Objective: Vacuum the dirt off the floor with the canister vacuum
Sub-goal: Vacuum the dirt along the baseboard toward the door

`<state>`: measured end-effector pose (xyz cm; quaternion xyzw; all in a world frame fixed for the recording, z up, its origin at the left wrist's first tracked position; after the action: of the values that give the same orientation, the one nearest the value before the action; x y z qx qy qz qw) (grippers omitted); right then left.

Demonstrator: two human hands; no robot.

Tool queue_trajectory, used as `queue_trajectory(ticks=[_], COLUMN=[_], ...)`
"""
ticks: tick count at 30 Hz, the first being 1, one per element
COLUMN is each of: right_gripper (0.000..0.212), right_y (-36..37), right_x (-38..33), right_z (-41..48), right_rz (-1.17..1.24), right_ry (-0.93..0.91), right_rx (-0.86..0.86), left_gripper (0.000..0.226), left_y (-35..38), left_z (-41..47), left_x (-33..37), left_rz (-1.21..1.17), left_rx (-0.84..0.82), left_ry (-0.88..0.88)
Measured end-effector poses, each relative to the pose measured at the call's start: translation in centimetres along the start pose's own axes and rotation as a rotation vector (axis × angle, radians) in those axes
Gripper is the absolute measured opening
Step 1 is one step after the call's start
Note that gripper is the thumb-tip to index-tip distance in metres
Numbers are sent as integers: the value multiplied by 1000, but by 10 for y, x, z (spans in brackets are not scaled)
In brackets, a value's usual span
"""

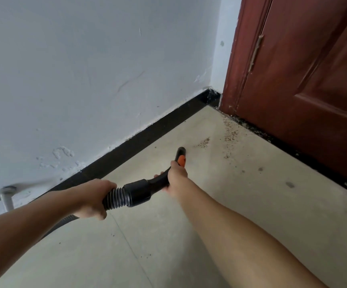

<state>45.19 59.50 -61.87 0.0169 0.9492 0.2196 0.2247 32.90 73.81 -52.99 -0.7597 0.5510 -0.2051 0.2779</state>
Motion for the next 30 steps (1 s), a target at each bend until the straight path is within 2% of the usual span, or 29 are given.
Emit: queue_trajectory(ticks=[4, 8, 14, 20, 23, 25, 30], right_gripper=[39, 39, 31, 29, 29, 38, 39], right_y=[12, -11, -51, -49, -39, -33, -41], right_x=[7, -13, -65, -83, -77, -60, -4], right_z=[4, 4, 3, 7, 8, 7, -7], right_rz=[-12, 29, 69, 36, 67, 106, 220], right_ry=[17, -19, -92, -98, -85, -87, -128], right_rx=[-42, 20, 84, 86, 75, 77, 160], left_gripper=[28, 28, 29, 27, 29, 30, 29], left_y=[5, -10, -43, -47, -46, -43, -25], left_z=[-4, 12, 38, 44, 41, 38, 36], left_x=[-11, 12, 62, 64, 52, 38, 16], left_rz=[-15, 3, 20, -47, -70, -46, 55], left_rx=[-1, 11, 113, 192, 205, 193, 91], left_ry=[-17, 40, 148, 176, 153, 107, 45])
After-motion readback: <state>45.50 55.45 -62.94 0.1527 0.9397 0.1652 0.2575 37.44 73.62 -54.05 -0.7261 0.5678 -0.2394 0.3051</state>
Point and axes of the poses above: each hand's wrist, its own z-axis towards the middle knuckle, its own y-axis out of the palm, x = y × z, the point moved 5 cm from there along z, towards the middle knuckle, and after that the axes turned 10 degrees about -x, right-handed, at the moved point
